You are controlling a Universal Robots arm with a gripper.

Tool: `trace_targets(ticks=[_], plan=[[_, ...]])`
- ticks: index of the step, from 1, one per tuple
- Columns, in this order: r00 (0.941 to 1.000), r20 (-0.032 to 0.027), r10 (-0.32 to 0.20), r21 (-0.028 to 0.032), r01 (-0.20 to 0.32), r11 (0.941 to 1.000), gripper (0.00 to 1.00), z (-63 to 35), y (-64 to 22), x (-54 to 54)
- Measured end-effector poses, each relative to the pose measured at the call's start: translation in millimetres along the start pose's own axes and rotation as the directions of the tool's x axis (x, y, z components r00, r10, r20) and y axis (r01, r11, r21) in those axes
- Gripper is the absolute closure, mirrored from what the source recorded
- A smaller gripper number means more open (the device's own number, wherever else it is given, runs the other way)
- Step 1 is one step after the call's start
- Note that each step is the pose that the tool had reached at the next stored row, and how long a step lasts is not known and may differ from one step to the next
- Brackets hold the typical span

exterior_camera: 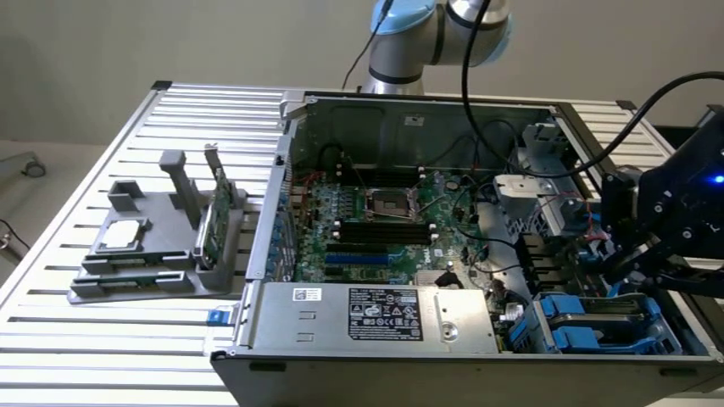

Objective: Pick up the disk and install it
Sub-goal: 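Insert the first disk wire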

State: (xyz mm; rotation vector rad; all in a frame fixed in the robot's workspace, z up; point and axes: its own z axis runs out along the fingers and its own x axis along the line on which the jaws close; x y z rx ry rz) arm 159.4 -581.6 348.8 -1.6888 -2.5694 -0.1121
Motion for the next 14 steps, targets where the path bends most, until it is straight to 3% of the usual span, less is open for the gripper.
trace_targets(ticks=[3,6,14], plan=[[0.9999,0.0045,0.011,-0.0099,-0.011,0.9999,0.84,-1.9,-0.2,0.4],[0.9994,0.0152,0.032,-0.0132,-0.032,0.9994,0.84,-2.1,-0.1,0.4],[0.9927,0.053,0.108,-0.0172,-0.107,0.9941,0.84,-2.0,-0.2,0.5]])
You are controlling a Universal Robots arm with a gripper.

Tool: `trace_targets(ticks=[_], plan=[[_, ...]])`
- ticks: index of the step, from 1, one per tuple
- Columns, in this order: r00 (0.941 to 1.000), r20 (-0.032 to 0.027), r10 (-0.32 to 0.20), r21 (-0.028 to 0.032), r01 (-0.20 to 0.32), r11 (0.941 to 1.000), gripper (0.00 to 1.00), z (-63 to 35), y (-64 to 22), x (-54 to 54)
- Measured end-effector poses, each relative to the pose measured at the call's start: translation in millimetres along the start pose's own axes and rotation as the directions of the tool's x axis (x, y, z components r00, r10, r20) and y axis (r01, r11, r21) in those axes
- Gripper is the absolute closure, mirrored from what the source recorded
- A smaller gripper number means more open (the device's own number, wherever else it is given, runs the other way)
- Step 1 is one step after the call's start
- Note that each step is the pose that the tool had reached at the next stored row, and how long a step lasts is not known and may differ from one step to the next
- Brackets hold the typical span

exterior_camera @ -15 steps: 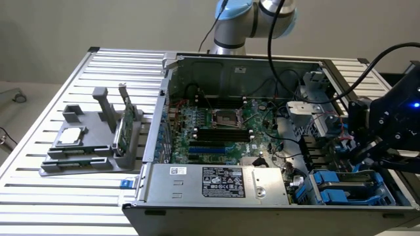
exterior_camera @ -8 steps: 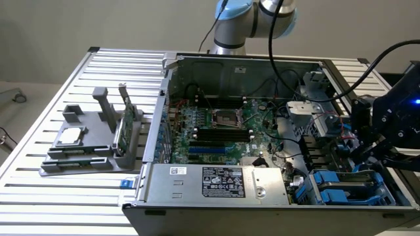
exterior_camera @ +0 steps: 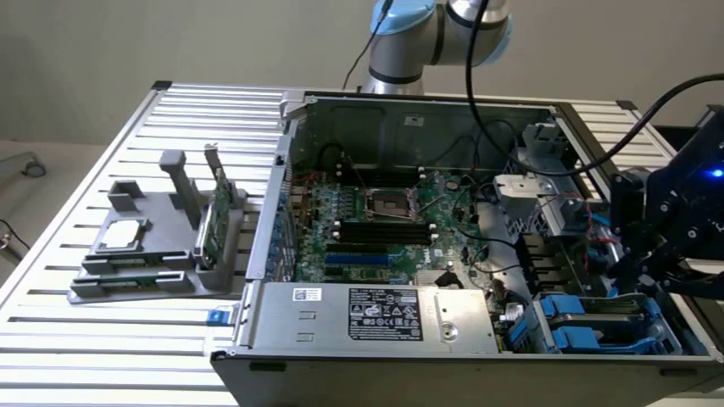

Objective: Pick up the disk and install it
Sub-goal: 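Insert the first disk wire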

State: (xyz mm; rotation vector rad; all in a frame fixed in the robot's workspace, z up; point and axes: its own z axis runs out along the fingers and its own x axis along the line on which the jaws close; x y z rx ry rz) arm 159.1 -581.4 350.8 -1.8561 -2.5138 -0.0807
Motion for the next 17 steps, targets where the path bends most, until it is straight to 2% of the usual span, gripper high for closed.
trace_targets(ticks=[2,6,12,14,17], plan=[[0.9996,0.0058,0.026,-0.0004,-0.026,0.9997,0.84,0.3,0.0,-0.1],[0.9966,0.0128,0.081,-0.0016,-0.081,0.9967,0.84,0.5,0.0,0.0],[0.9875,0.0252,0.155,-0.0033,-0.155,0.9879,0.84,0.8,0.0,0.0],[0.9836,0.0317,0.178,-0.0036,-0.177,0.9841,0.84,0.9,-0.1,-0.1],[0.9781,0.0449,0.203,-0.0036,-0.203,0.9791,0.84,1.1,-0.1,-0.1]])
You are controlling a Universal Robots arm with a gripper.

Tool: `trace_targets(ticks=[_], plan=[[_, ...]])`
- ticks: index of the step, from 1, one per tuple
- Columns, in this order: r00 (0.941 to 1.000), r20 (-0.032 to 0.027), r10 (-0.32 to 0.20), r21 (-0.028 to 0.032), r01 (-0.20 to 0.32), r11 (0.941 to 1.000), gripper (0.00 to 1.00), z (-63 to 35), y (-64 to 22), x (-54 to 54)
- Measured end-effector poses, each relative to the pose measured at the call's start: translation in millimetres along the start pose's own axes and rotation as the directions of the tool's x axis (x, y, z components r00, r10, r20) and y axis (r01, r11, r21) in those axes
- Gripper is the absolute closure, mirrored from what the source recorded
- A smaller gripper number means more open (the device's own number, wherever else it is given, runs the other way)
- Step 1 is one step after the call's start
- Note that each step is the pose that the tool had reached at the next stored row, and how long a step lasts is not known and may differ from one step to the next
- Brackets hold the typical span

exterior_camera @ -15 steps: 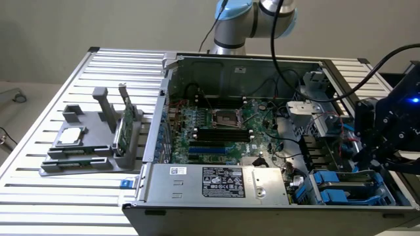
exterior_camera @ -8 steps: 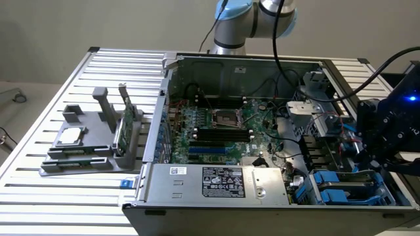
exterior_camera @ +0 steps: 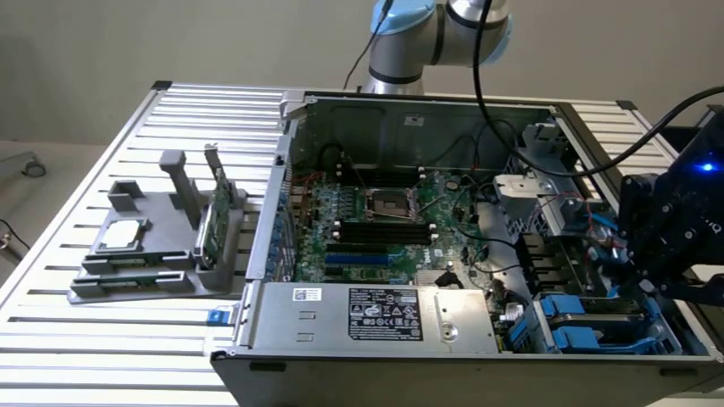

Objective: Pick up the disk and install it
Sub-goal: 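Insert the first disk wire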

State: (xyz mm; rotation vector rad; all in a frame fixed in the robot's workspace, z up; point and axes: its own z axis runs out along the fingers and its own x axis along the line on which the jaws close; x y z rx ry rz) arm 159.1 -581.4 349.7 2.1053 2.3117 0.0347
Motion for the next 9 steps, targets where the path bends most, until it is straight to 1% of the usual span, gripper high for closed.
trace_targets(ticks=[1,4,5,7,9], plan=[[1.0,0.0058,0.008,0.0005,-0.008,1.0,0.84,0.1,0.0,0.0],[0.9992,0.0265,0.029,0.002,-0.029,0.9996,0.84,0.6,-0.1,0.0],[0.9988,0.0323,0.036,0.0025,-0.036,0.9994,0.84,0.9,-0.1,0.0],[0.998,0.0425,0.047,0.0043,-0.047,0.9989,0.84,1.3,-0.1,0.0],[0.9972,0.0514,0.055,0.0075,-0.056,0.9984,0.84,1.8,-0.1,0.0]])
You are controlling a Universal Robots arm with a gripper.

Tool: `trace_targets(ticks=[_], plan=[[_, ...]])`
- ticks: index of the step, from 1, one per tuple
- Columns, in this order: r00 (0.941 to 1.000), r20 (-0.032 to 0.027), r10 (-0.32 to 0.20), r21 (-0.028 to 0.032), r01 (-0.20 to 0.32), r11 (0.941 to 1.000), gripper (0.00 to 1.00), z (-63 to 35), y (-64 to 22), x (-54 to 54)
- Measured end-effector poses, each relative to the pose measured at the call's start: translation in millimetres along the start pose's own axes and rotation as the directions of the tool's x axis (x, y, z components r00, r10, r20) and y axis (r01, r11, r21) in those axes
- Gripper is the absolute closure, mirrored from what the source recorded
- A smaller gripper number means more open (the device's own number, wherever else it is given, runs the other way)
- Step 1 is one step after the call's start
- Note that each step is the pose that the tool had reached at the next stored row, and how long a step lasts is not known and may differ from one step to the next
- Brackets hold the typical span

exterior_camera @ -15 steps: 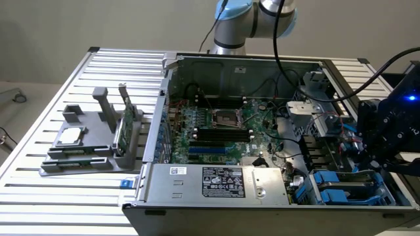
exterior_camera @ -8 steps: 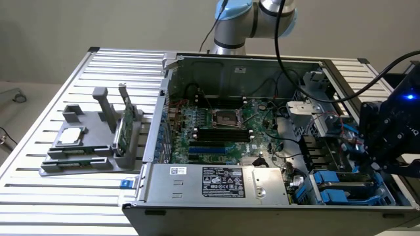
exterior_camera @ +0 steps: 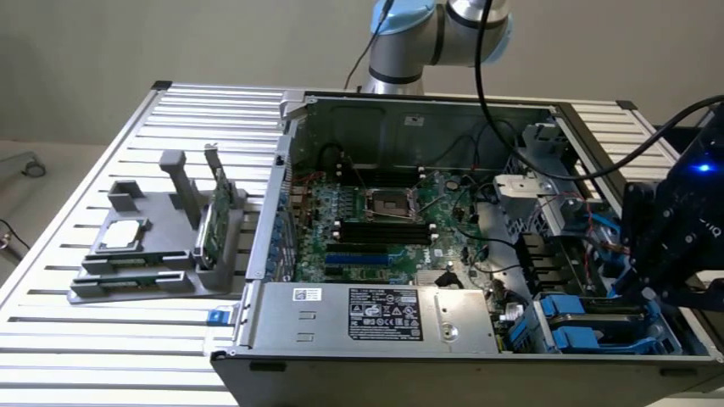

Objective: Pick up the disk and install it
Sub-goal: 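Insert the first disk wire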

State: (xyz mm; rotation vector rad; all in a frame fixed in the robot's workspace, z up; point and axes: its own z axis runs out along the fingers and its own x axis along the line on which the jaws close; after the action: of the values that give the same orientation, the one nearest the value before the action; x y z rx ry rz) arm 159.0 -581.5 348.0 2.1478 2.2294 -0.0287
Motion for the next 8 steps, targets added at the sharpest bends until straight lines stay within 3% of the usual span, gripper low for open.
trace_targets(ticks=[3,5,8], plan=[[0.9999,0.0115,0.004,0.0026,-0.004,1.0,0.84,1.4,-0.1,0.1],[0.9999,0.0159,0.004,0.0038,-0.004,1.0,0.84,2.9,-0.2,0.2],[0.9998,0.017,0.004,0.0164,-0.004,0.9999,0.84,3.8,-0.8,0.2]])
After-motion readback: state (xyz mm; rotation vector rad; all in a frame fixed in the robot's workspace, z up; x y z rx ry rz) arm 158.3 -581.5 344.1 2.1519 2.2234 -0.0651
